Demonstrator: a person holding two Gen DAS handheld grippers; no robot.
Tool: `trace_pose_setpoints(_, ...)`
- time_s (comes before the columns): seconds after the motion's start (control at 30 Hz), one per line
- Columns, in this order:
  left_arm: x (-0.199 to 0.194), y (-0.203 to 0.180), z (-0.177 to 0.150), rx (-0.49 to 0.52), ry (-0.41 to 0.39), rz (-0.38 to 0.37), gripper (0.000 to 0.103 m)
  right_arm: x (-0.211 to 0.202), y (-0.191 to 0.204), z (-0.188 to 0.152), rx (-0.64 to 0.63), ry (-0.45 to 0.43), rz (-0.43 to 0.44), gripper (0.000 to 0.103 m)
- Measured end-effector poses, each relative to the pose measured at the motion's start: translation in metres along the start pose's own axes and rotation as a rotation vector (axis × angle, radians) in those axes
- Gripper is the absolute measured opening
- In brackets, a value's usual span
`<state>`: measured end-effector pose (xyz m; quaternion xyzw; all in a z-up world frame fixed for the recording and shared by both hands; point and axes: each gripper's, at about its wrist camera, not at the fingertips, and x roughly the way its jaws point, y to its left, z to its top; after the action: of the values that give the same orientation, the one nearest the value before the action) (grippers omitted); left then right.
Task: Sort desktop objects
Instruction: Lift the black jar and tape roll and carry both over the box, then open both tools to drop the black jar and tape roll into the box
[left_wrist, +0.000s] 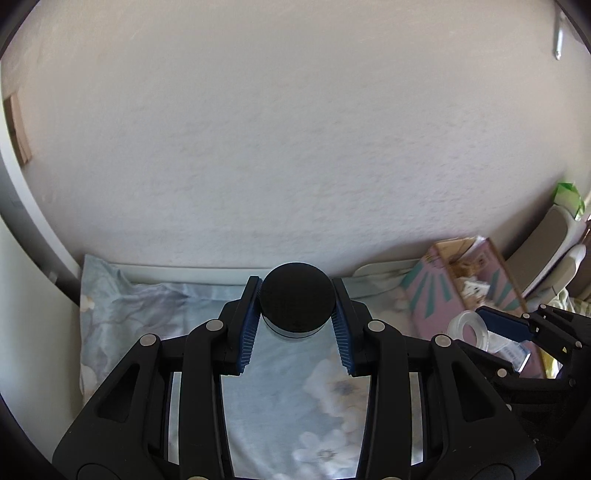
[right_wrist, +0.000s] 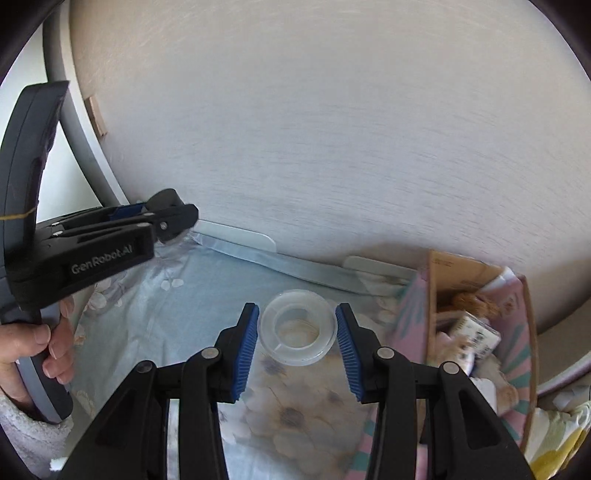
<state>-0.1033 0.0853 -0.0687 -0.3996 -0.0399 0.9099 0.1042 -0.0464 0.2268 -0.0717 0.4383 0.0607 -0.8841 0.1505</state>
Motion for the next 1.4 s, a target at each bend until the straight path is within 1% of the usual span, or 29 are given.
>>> trace_pose_setpoints(0.2,-0.014,-0.042,0.018,0.007,-0.017,-0.016,0.033,-0.025,-0.036,-0.003,-0.005,0.004,-0.026,0.039)
trace_pose_setpoints(0.3,-0.019,-0.065,0.022,0.027,-0.045,-0.010,0.033,-0.027,-0.046,-0.011,-0.009,0.003,-0.034,0.039)
trace_pose_setpoints(0.47,-0.014,-0.106,0.028,0.067,-0.041,-0.041,0.033,-0.037,-0.069,-0.022,-0.038,0.030,-0.029,0.039)
trace_pose_setpoints(0.57,-0.004,-0.131,0.031,0.082,-0.020,-0.063,0.033,-0.042,-0.085,-0.032,-0.044,0.054,-0.033,0.039)
trace_pose_setpoints(0.7,0.014,-0.158,0.032,0.073,0.018,-0.082,0.033,-0.033,-0.105,-0.050,-0.045,0.081,-0.049,0.039)
trace_pose_setpoints(0.8,0.027,-0.175,0.030,0.068,0.041,-0.108,0.033,-0.047,-0.118,-0.062,-0.053,0.096,-0.058,0.039)
trace_pose_setpoints(0.9,0.043,-0.194,0.026,0.087,0.068,-0.122,0.033,-0.057,-0.131,-0.074,-0.048,0.110,-0.045,0.039)
trace_pose_setpoints(1.07,0.066,-0.225,0.016,0.098,0.125,-0.147,0.033,-0.055,-0.148,-0.097,-0.018,0.153,0.001,0.039)
trace_pose_setpoints(1.17,0.075,-0.240,0.011,0.109,0.139,-0.155,0.033,-0.052,-0.153,-0.106,-0.012,0.168,0.009,0.039)
trace_pose_setpoints(1.33,0.085,-0.258,0.009,0.129,0.150,-0.140,0.034,-0.048,-0.155,-0.114,-0.022,0.184,0.021,0.039)
trace_pose_setpoints(1.37,0.084,-0.260,0.009,0.131,0.147,-0.134,0.036,-0.047,-0.155,-0.115,-0.022,0.188,0.028,0.039)
trace_pose_setpoints(1.4,0.085,-0.261,0.010,0.136,0.148,-0.131,0.044,-0.045,-0.155,-0.115,-0.020,0.192,0.037,0.039)
